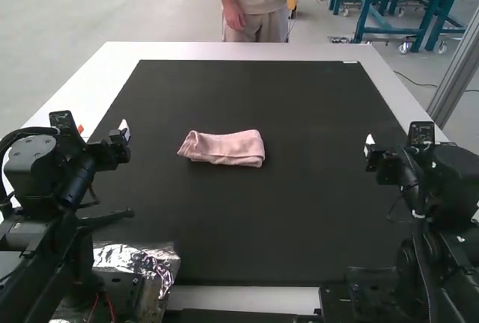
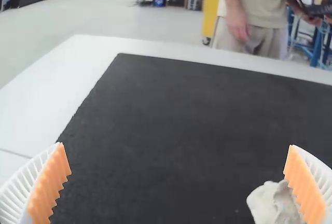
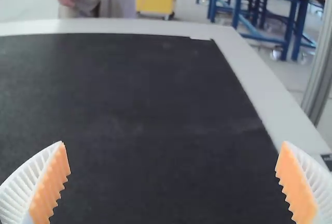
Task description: Fold the towel.
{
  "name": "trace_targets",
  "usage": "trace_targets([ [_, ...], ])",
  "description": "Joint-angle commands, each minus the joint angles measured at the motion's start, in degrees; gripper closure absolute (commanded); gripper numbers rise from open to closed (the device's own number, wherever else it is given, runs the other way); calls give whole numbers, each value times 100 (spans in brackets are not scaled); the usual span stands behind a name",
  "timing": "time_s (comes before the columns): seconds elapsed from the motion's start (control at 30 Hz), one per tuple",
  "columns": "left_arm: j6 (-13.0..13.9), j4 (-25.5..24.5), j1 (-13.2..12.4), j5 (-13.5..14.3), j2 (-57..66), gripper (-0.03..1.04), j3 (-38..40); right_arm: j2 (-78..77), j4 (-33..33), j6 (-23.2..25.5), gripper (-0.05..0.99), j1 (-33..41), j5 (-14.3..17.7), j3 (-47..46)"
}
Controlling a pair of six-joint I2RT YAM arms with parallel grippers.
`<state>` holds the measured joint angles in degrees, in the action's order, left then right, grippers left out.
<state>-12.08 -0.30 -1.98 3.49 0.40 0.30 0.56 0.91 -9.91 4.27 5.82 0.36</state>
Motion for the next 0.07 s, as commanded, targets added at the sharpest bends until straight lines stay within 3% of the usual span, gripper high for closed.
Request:
trace_targets([
  [0.0,-58,21,-22,82,-32,4,-30,-56,24,-46,2,-41,-2,-45],
  [0.03,-58,21,-22,82,-40,4,-30,-56,24,-46,2,-41,-2,-45],
])
